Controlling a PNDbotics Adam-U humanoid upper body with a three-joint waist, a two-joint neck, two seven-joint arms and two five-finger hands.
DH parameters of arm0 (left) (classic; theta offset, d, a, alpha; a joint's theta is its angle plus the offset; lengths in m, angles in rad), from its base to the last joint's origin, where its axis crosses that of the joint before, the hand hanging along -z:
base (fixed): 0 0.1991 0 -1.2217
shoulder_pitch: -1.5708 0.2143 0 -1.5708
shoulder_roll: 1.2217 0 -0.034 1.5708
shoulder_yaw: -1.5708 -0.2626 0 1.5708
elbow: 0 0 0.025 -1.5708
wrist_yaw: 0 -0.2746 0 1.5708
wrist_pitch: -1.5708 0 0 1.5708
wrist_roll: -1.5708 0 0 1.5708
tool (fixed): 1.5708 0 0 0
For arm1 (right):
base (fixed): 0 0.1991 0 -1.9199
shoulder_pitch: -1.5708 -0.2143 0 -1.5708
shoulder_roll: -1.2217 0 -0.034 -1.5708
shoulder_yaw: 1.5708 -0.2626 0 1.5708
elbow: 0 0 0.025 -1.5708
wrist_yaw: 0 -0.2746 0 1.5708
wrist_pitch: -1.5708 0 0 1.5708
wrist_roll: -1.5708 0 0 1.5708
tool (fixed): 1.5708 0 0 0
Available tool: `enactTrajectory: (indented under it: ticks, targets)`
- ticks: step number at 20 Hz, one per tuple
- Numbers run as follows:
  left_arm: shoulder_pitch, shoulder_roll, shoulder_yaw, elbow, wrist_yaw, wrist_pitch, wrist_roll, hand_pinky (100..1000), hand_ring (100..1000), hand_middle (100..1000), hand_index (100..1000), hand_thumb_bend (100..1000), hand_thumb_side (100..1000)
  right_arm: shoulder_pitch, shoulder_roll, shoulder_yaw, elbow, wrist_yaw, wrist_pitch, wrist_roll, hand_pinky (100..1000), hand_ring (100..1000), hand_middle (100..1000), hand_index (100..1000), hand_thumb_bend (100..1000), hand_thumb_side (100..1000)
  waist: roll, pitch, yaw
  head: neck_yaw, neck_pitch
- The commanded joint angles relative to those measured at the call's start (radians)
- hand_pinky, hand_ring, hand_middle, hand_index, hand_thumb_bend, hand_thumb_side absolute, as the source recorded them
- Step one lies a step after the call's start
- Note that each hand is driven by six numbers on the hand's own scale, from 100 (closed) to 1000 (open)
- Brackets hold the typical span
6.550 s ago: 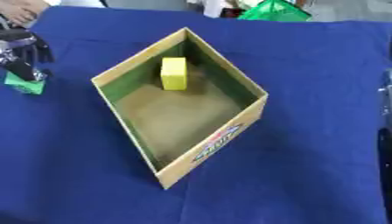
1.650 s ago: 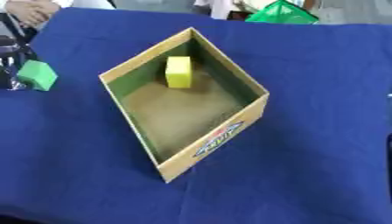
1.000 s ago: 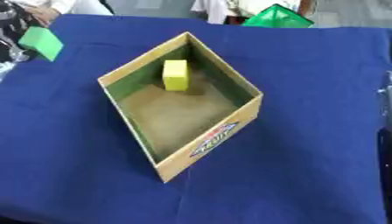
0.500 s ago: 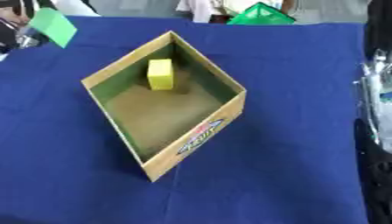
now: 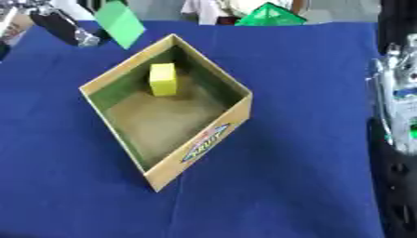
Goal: Pick up objects on the table and place them in the box.
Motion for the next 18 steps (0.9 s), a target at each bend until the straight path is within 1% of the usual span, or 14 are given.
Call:
enactTrajectory:
  ticks: [1, 3, 6, 9, 13, 16, 18]
  targets:
    - [0.007, -0.061, -0.023, -0.069, -0.021, 0.034, -0.023, 482, 542, 595, 719, 209, 100, -0.01, -0.006, -0.004, -0.028, 0.009, 0.002, -0.007, 842, 857, 644, 842, 202, 1000, 0.0, -0.026, 0.003, -0.004, 0.014]
    - [0.028, -0.098, -0.035, -0.082, -0.039, 0.046, -0.038, 476, 539, 593, 715, 203, 100, -0.006, -0.006, -0.006, -0.031, 0.009, 0.004, -0.009, 842, 857, 644, 842, 204, 1000, 0.002, -0.026, 0.003, -0.001, 0.014]
    - [0.049, -0.125, -0.048, -0.071, -0.074, 0.053, -0.048, 473, 538, 594, 712, 214, 100, -0.004, -0.005, -0.006, -0.035, 0.008, 0.006, -0.011, 842, 857, 644, 842, 206, 1000, 0.005, -0.026, 0.0, 0.004, 0.011]
    - [0.065, -0.143, -0.056, -0.04, -0.113, 0.054, -0.046, 470, 537, 595, 708, 239, 100, -0.002, -0.004, -0.006, -0.037, 0.007, 0.008, -0.011, 843, 857, 643, 842, 205, 1000, 0.005, -0.024, -0.003, 0.006, 0.009]
    - [0.088, -0.162, -0.062, 0.026, -0.167, 0.052, -0.032, 456, 535, 593, 703, 237, 100, 0.0, -0.005, -0.007, -0.038, 0.006, 0.009, -0.011, 843, 857, 642, 842, 206, 1000, 0.005, -0.022, -0.006, 0.006, 0.009]
    - [0.102, -0.171, -0.072, 0.057, -0.195, 0.039, -0.022, 462, 539, 599, 706, 271, 102, 0.004, -0.005, -0.008, -0.039, 0.004, 0.011, -0.011, 844, 857, 642, 842, 209, 1000, 0.006, -0.02, -0.006, 0.002, 0.009]
    - [0.114, -0.176, -0.076, 0.071, -0.217, 0.035, -0.014, 463, 540, 599, 706, 281, 125, 0.005, -0.005, -0.008, -0.041, 0.003, 0.012, -0.012, 844, 857, 641, 842, 210, 1000, 0.006, -0.02, -0.006, 0.001, 0.006]
